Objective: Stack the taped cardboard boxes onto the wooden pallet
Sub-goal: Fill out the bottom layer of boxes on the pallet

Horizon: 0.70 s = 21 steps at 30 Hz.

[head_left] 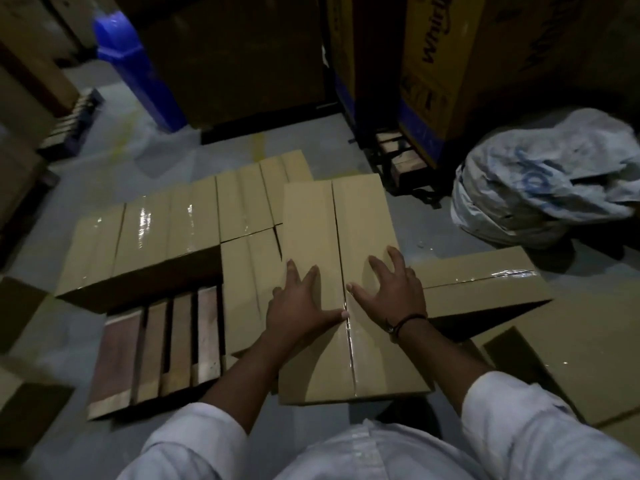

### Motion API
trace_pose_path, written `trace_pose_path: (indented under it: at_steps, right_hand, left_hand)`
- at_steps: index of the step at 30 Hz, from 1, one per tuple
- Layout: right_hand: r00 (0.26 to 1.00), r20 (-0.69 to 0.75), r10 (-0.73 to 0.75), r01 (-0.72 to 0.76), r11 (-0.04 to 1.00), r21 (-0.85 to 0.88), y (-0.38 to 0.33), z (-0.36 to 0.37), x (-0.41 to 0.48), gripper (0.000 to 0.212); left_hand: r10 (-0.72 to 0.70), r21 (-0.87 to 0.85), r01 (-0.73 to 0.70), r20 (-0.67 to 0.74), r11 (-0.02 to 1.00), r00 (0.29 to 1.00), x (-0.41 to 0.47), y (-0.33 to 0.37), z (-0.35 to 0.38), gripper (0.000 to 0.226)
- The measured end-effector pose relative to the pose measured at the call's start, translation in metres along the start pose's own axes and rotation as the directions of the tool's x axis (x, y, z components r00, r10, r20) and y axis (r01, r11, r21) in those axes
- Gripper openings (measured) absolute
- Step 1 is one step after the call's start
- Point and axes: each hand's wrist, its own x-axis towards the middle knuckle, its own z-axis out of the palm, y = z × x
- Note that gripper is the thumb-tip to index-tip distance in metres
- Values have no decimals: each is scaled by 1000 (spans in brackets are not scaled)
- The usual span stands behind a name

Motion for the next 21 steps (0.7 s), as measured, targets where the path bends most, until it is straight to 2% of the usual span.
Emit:
trace_pose_path:
  at_steps: [7,13,21]
  right_hand:
    - [990,52,-128,128,992,-1,-102,60,-104,80]
    - [958,155,-243,242,970,25,-201,108,-192,78]
    - [913,240,-330,335,942,21,-277,156,-228,83]
  left_hand:
    - [-94,-39,92,-50,995,994,-112,-131,-5,126]
    - [-259,-83,252,-87,964,962,-210,-241,-17,125]
    - [-325,-140,311,-87,940,942,-247,-338,-27,125]
